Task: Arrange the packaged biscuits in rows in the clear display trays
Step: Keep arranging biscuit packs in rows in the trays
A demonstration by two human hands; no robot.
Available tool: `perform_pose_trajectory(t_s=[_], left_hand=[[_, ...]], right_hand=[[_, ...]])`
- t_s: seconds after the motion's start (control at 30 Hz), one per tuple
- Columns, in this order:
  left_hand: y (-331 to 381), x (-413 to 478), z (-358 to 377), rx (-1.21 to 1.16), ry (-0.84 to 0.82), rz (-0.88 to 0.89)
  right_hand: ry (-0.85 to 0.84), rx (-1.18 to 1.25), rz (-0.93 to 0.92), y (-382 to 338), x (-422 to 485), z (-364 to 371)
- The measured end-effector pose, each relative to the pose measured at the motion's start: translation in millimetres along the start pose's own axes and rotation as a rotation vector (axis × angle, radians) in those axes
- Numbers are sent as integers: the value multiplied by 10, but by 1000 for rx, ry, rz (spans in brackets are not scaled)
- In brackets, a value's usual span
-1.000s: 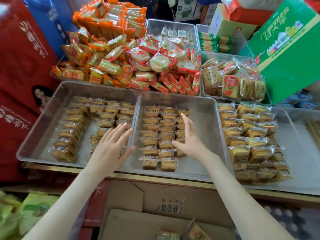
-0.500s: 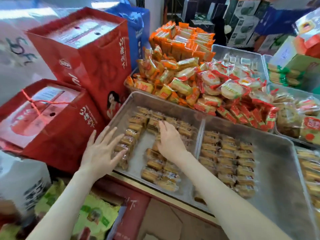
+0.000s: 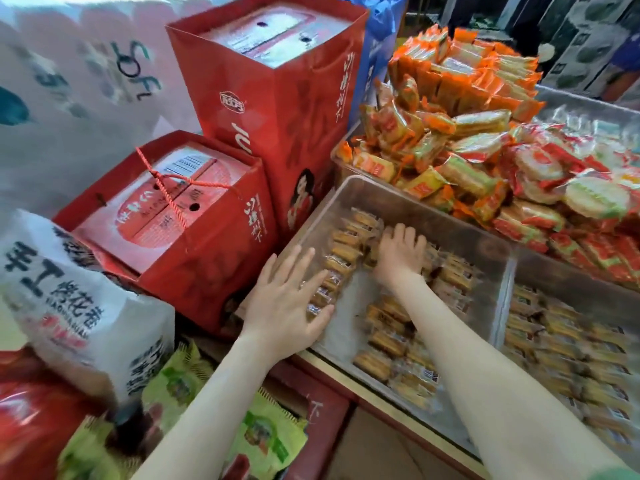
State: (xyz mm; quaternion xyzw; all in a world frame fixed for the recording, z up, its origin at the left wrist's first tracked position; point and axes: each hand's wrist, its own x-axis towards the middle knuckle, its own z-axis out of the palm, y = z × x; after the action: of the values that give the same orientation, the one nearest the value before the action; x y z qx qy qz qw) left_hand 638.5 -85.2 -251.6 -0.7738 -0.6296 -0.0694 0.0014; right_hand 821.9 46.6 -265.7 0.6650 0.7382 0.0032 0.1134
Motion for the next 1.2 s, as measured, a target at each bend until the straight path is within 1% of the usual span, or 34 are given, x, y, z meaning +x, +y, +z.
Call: perform_pose_trajectory(t_s=[0.2,0.27,0.37,0.4,0.53,0.6,0.63,0.7,0.73,0.77,0.8,0.83,0.9,0.93,0.97,1.0,1.07,1.13,1.2], left_hand=[[-25,7,14,-14,-6,-10],[-31,9,15,-22,-17,-13],[-26,5,-14,-27,-56,-21],[-24,4,-35,-20,-77,-25],[-14,4,-116,30,-181,-44],[17,-4,-193,27,-212,-75],[69,-7,-264,-36,-200,-104],[272,-12,-489,-279,-95,-103],[428,-25,-658,-428,-40,-42],[623,-52,-864,-584,-19,41],[828,-89,-1080,-739,-50,122],[1034,-130,-1307,-876,-147,178],[1393,-222,-1658,-1105,-464,226],[1546,-255,-1769,-1199,-597,225],[1694,-291,-1845,-1278,-686,214],[1834,-328,-1894,-1339,-740,194],[2114,-412,-1899,-1436,-782,139],[2379,-539,-1860,-1522,-785,56],[2604,-682,-1813,-1610,-806,-48]], right_hand=[[63,-37,-67,-63,-40,-16],[144,-41,-71,-45,-78,-35],[324,-90,-59,30,-185,-126],[352,-87,-68,61,-231,-170],[403,21,-184,235,-572,-527],[354,131,-279,402,-834,-748],[315,216,-337,517,-981,-850],[218,421,-443,778,-1328,-1070],[149,524,-481,912,-1532,-1183],[74,622,-501,1047,-1750,-1299],[-5,716,-501,1171,-1967,-1405],[-72,801,-492,1289,-2187,-1505],[-140,938,-463,1502,-2606,-1680],[-145,994,-445,1601,-2779,-1736],[-140,1058,-415,1699,-2941,-1770],[-125,1132,-370,1788,-3080,-1777],[-29,1263,-255,1960,-3330,-1726],[102,1263,-103,2116,-3547,-1620],[124,1248,-11,2240,-3748,-1491]])
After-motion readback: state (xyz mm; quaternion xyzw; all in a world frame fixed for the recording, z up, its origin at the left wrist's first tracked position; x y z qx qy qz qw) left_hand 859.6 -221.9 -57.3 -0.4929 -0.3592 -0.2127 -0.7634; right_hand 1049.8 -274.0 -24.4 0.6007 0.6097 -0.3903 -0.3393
